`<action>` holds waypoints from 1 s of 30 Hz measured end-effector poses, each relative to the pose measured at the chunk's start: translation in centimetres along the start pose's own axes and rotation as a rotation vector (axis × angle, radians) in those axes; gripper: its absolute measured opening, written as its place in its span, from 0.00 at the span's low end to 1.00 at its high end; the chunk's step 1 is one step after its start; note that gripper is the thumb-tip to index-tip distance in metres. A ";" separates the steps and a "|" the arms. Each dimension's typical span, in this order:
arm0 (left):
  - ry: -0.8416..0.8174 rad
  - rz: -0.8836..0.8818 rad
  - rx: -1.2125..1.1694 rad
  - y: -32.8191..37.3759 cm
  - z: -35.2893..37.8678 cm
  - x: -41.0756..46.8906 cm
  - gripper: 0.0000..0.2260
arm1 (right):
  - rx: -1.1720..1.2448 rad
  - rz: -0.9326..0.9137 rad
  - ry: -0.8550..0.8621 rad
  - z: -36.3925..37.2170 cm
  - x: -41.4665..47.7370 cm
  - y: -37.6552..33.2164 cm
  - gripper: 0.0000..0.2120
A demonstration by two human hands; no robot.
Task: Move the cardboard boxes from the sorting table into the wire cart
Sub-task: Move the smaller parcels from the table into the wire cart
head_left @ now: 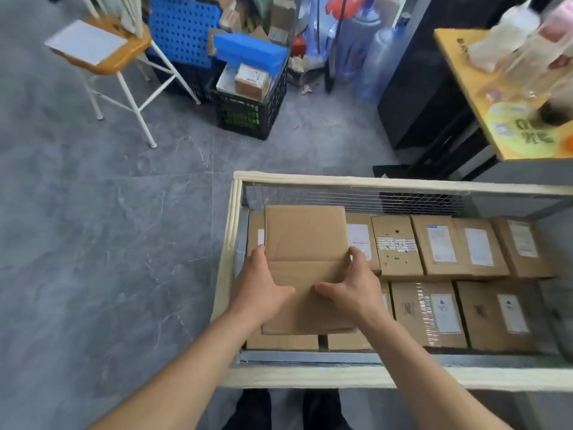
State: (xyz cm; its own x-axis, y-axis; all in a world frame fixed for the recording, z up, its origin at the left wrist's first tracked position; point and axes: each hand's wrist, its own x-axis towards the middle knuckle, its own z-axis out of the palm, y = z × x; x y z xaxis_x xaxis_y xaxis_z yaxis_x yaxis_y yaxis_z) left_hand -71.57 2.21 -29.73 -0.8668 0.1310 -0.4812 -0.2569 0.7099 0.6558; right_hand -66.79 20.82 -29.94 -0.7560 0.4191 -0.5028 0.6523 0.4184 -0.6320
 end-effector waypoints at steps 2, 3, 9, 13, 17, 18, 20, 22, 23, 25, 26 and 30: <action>-0.026 -0.064 0.019 -2.2 1.8 1.0 0.46 | 0.003 0.035 -0.034 2.3 1.0 2.3 0.48; -0.035 -0.091 0.026 -3.4 2.6 1.4 0.47 | 0.006 0.048 -0.051 3.4 1.4 3.3 0.49; -0.043 -0.208 0.041 -9.3 6.4 2.8 0.46 | -0.011 0.081 -0.147 8.7 3.3 7.7 0.47; -0.059 -0.254 0.078 -12.0 8.0 3.1 0.47 | -0.042 0.093 -0.169 10.9 3.6 9.7 0.47; -0.100 -0.288 0.071 -13.9 8.8 3.0 0.47 | -0.063 0.109 -0.211 12.4 3.6 11.1 0.47; -0.107 -0.294 0.072 -14.3 9.0 3.1 0.47 | -0.070 0.111 -0.221 12.8 3.7 11.4 0.48; -0.120 -0.308 0.080 -15.0 9.1 3.5 0.47 | -0.078 0.119 -0.238 13.7 4.2 11.9 0.47; -0.138 -0.317 0.094 -15.6 9.4 4.3 0.47 | -0.084 0.131 -0.249 14.6 4.8 12.5 0.46; -0.154 -0.322 0.108 -15.9 9.6 4.7 0.47 | -0.087 0.138 -0.251 15.1 5.1 12.9 0.45; -0.194 -0.342 0.150 -16.3 10.0 5.6 0.45 | -0.098 0.152 -0.254 16.0 6.0 13.6 0.44; -0.208 -0.354 0.182 -16.6 10.4 6.1 0.44 | -0.105 0.159 -0.260 16.5 6.4 14.1 0.44; -0.199 -0.373 0.332 -17.2 11.8 7.4 0.33 | -0.139 0.184 -0.291 18.1 8.1 15.7 0.43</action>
State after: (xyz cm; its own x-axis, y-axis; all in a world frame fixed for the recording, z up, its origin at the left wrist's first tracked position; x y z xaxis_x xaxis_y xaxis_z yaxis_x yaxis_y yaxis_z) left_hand -68.51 -0.86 -51.45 -0.6363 -0.0662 -0.7686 -0.3550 0.9097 0.2156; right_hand -63.67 16.23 -54.63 -0.5964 0.2595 -0.7596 0.7647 0.4714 -0.4393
